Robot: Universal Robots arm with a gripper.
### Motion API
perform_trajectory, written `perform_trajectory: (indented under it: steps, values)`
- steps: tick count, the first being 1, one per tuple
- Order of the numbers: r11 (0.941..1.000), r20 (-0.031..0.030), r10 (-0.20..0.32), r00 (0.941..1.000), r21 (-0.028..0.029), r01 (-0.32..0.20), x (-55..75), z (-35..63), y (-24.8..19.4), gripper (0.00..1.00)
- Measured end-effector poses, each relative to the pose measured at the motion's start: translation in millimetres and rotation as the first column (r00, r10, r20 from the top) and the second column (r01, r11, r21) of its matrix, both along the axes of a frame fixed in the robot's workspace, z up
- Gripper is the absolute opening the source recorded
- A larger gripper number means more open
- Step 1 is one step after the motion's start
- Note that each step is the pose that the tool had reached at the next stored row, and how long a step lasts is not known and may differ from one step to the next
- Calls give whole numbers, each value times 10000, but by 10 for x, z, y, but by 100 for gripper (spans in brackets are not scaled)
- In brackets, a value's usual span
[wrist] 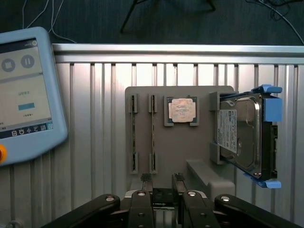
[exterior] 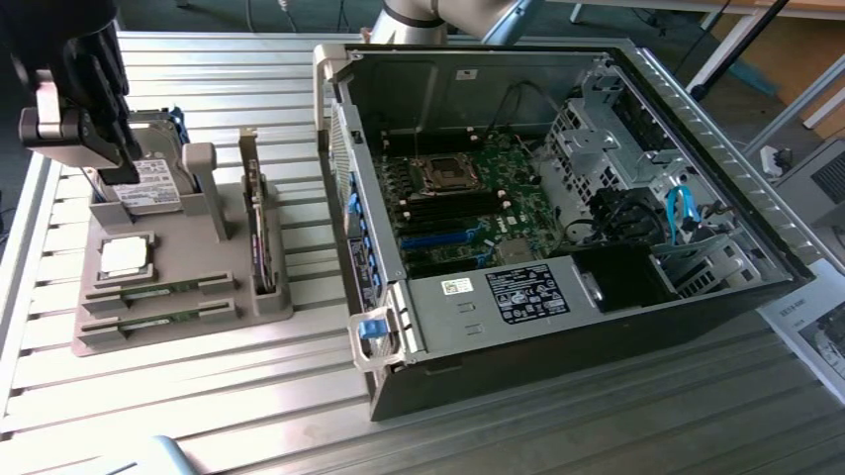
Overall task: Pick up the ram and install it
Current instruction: 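Pick up the ram and move it above insertion slot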
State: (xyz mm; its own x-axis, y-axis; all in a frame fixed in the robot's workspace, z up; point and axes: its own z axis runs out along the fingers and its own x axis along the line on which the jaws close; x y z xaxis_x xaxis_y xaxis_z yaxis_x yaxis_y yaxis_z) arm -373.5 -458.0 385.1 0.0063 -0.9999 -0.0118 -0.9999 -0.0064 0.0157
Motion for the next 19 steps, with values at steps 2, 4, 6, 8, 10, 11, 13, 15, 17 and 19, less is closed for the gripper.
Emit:
perform_trajectory:
  steps: [2, 4, 6, 8, 10, 11, 13, 15, 17, 19]
  values:
    - [10000, 0, 0, 10000, 0, 0, 0, -51, -2, 30]
    - [10000, 0, 0, 10000, 0, 0, 0, -87, -5, 30]
    - [10000, -1, 0, 10000, -1, 0, 0, -152, -10, 30]
    - [10000, 0, 0, 10000, 0, 0, 0, -202, -15, 30]
    - [10000, 0, 0, 10000, 0, 0, 0, -257, -23, 30]
    - [10000, 0, 0, 10000, 1, 0, 0, -283, -26, 30]
    - [10000, 0, -1, 10000, 0, 1, 0, -320, -32, 30]
    - [10000, 0, 0, 10000, 0, 0, 0, -372, -39, 30]
    - [10000, 0, 0, 10000, 0, 0, 0, -401, -42, 30]
    - [10000, 0, 0, 10000, 0, 0, 0, -429, -46, 30]
